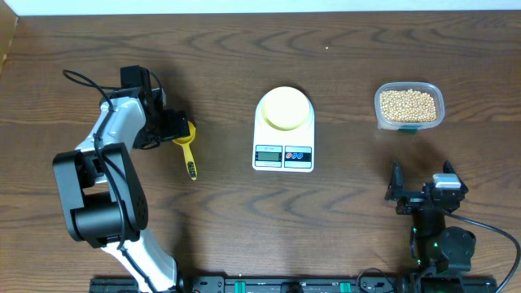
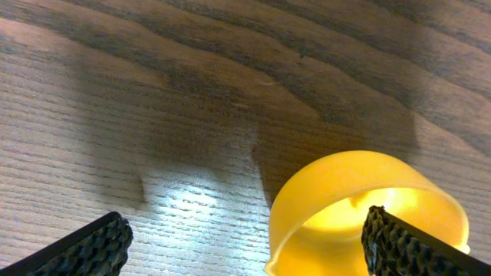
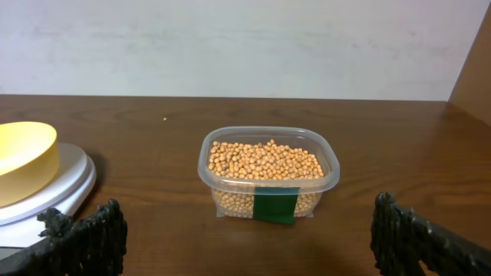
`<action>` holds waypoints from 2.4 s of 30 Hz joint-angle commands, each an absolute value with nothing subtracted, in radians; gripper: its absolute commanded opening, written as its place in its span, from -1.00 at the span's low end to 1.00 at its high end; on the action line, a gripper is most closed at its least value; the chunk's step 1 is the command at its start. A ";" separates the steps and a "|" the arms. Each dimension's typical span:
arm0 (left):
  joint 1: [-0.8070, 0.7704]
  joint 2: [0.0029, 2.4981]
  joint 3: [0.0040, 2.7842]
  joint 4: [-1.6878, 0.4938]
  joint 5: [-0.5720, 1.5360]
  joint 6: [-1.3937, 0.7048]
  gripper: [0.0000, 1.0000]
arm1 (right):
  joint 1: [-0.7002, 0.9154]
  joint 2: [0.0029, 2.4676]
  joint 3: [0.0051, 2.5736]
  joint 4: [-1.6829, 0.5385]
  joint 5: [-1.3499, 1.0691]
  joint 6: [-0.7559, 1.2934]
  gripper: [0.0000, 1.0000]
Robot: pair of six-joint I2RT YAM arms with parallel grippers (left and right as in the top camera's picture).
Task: Scoop item into bowl and weigh 50g on scale
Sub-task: 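Close the left gripper on the yellow scoop's cup rim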
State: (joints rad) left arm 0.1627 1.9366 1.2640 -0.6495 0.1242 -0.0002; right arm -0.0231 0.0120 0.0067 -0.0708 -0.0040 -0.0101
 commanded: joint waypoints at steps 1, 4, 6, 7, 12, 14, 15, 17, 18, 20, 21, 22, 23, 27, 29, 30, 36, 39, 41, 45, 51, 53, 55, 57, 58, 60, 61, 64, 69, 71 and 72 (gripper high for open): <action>0.168 1.955 1.238 -0.648 0.110 0.006 0.95 | -0.028 0.006 0.005 -0.075 -0.003 0.003 0.98; 0.168 1.955 1.234 -0.642 0.111 0.006 0.95 | -0.028 0.006 0.005 -0.076 -0.003 0.003 0.99; 0.168 1.954 1.234 -0.643 0.111 0.006 0.95 | -0.028 0.006 0.005 -0.076 -0.003 0.003 0.98; 0.168 1.955 1.234 -0.642 0.111 0.006 0.95 | -0.028 0.006 0.005 -0.075 -0.003 0.003 0.98; 0.168 1.955 1.233 -0.641 0.110 0.006 0.95 | -0.028 0.006 0.005 -0.076 -0.003 0.003 0.99; 0.168 1.954 1.233 -0.642 0.111 0.006 0.94 | -0.028 0.006 0.005 -0.075 -0.003 0.003 0.99; 0.168 1.954 1.232 -0.642 0.110 0.006 0.95 | -0.028 0.006 0.005 -0.075 -0.003 0.003 0.98; 0.168 1.955 1.232 -0.642 0.110 0.006 0.95 | -0.028 0.006 0.005 -0.075 -0.003 0.003 0.99; 0.168 1.955 1.232 -0.642 0.111 0.006 0.95 | -0.028 0.006 0.005 -0.076 -0.003 0.003 0.99; 0.168 1.954 1.232 -0.641 0.111 0.006 0.95 | -0.028 0.006 0.005 -0.075 -0.003 0.003 0.98; 0.168 1.954 1.232 -0.641 0.111 0.006 0.95 | -0.028 0.006 0.005 -0.076 -0.003 0.003 0.99; 0.168 1.954 1.232 -0.642 0.111 0.006 0.95 | -0.028 0.006 0.005 -0.076 -0.003 0.003 0.98; 0.168 1.954 1.232 -0.642 0.111 0.006 0.95 | -0.028 0.006 0.005 -0.075 -0.003 0.003 0.99; 0.168 1.954 1.232 -0.642 0.111 0.006 0.95 | -0.028 0.006 0.005 -0.075 -0.003 0.003 0.99; 0.168 1.954 1.232 -0.642 0.111 0.006 0.95 | -0.028 0.006 0.005 -0.075 -0.003 0.003 0.99; 0.168 1.954 1.232 -0.641 0.111 0.006 0.95 | -0.028 0.006 0.005 -0.075 -0.003 0.003 0.99; 0.168 1.954 1.232 -0.642 0.111 0.006 0.95 | -0.028 0.006 0.005 -0.075 -0.003 0.003 0.99; 0.168 1.954 1.232 -0.641 0.111 0.006 0.95 | -0.028 0.006 0.005 -0.075 -0.003 0.003 0.98; 0.168 1.954 1.232 -0.641 0.111 0.006 0.95 | -0.028 0.006 0.005 -0.075 -0.003 0.003 0.98; 0.168 1.954 1.232 -0.641 0.111 0.006 0.95 | -0.028 0.006 0.005 -0.075 -0.003 0.003 0.99; 0.168 1.954 1.232 -0.641 0.111 0.006 0.95 | -0.028 0.006 0.005 -0.075 -0.003 0.003 0.99; 0.168 1.954 1.232 -0.641 0.111 0.006 0.95 | -0.028 0.006 0.005 -0.075 -0.003 0.003 0.99; 0.168 1.954 1.232 -0.641 0.111 0.006 0.96 | -0.028 0.006 0.005 -0.075 -0.003 0.003 0.98; 0.168 1.954 1.232 -0.641 0.111 0.006 0.91 | -0.028 0.006 0.005 -0.075 -0.003 0.003 0.99; 0.168 1.954 1.232 -0.641 0.111 0.006 0.86 | -0.028 0.006 0.005 -0.075 -0.003 0.003 0.98; 0.168 1.954 1.232 -0.641 0.111 0.006 0.78 | -0.028 0.006 0.005 -0.075 -0.003 0.003 0.99; 0.168 1.954 1.232 -0.641 0.111 0.006 0.74 | -0.028 0.006 0.005 -0.075 -0.003 0.003 0.98; 0.168 1.954 1.232 -0.641 0.111 0.006 0.62 | -0.028 0.006 0.005 -0.075 -0.003 0.003 0.98; 0.168 1.954 1.232 -0.641 0.111 0.006 0.31 | -0.028 0.006 0.005 -0.075 -0.003 0.003 0.99; 0.168 1.954 1.232 -0.641 0.111 0.006 0.23 | -0.028 0.006 0.005 -0.075 -0.003 0.003 0.98; 0.168 1.954 1.232 -0.641 0.111 0.006 0.20 | -0.028 0.006 0.005 -0.075 -0.003 0.003 0.99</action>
State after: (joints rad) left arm 0.1627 1.9377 1.2381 -0.6422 0.1238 0.0032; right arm -0.0231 0.0120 0.0067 -0.0708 -0.0040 -0.0101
